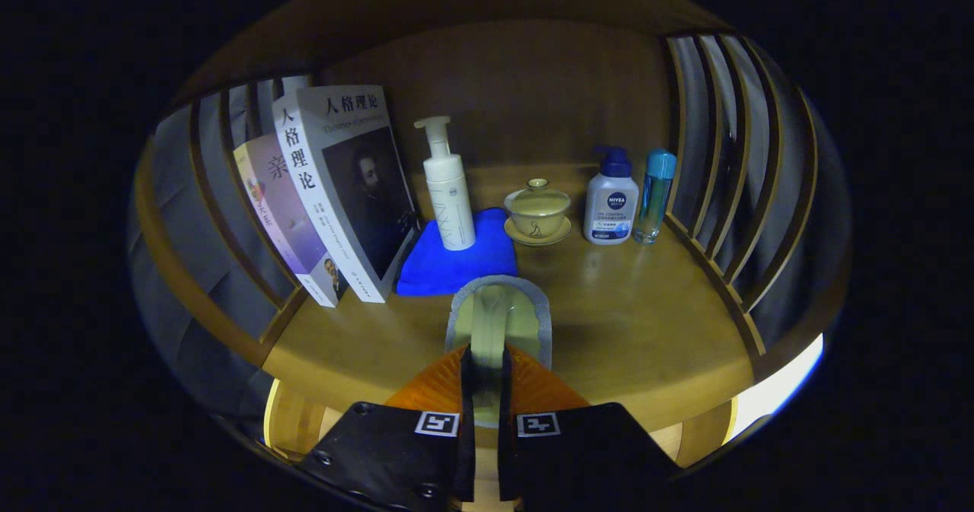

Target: Pull open the drawer, take out the items inside it, and place them on the countertop above the cabinet.

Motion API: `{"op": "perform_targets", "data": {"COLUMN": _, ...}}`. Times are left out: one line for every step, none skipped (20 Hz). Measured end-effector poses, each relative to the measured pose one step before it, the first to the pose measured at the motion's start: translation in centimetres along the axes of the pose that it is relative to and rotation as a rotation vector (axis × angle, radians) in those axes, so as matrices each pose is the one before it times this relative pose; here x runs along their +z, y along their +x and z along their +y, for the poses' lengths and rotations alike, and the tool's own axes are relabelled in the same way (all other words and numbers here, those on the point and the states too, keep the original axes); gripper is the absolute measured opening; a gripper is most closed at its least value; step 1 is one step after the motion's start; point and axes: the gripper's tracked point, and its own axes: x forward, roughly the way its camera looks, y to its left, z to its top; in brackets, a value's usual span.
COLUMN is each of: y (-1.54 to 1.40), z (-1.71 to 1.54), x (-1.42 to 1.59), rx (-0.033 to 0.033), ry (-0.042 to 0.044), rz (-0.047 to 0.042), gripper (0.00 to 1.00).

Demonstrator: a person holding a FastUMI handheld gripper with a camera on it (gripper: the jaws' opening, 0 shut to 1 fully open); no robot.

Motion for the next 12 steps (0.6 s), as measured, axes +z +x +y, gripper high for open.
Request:
{"op": "perform_targets", "data": {"y": 0.307, "z": 0.075, "x": 0.406, "rx": -0.00011, "ry": 0.01026, "rz": -0.00056, "gripper": 0.16}}
{"op": "perform_targets", "data": {"y": 0.045, "z": -0.040, "x": 0.021, "rx": -0.00111, "ry": 0.00226, "rz": 0.00071, "gripper": 0.16}}
{"op": "perform_targets", "data": {"y": 0.318, "z": -0.125, "x": 0.107, "rx": -0.00426, "ry": -0.00104, "rz": 0.00211, "gripper": 0.16}}
{"op": "perform_targets", "data": {"y": 0.070, "z": 0.045, "x": 0.129, "rx": 0.00217, "ry": 0.00148, "rz": -0.00232, "gripper": 0.16}}
{"op": "perform_targets", "data": {"y": 0.168, "z": -0.098, "x": 0.154, "rx": -0.00258, "ry": 0.00146, "rz": -0.00192, "gripper": 0.18}}
{"op": "perform_targets", "data": {"y": 0.399, "z": 0.144, "x": -0.128, "rx": 0.00397, "ry": 0.00305, "rz": 0.00125, "gripper": 0.20}}
{"op": "perform_targets", "data": {"y": -0.121, "z": 0.098, "x": -0.021, "rx": -0.00345, "ry": -0.00054, "rz": 0.00117, "gripper": 0.22}}
{"op": "perform_targets", "data": {"y": -0.042, "z": -0.299, "x": 0.006, "rx": -0.01241, "ry": -0.01110, "rz": -0.00572, "gripper": 0.26}}
{"op": "perform_targets", "data": {"y": -0.192, "z": -0.161, "x": 0.133, "rx": -0.01655, "ry": -0.01461, "rz": -0.01776, "gripper": 0.28}}
{"op": "perform_targets", "data": {"y": -0.274, "z": 0.286, "x": 0.200, "rx": 0.00061, "ry": -0.01382, "rz": -0.01858, "gripper": 0.31}}
{"op": "perform_targets", "data": {"y": -0.875, "z": 0.395, "x": 0.534, "rx": 0.01369, "ry": -0.01192, "rz": -0.02118, "gripper": 0.54}}
{"op": "perform_targets", "data": {"y": -0.282, "z": 0.178, "x": 0.226, "rx": 0.00296, "ry": -0.00840, "rz": -0.02067, "gripper": 0.77}}
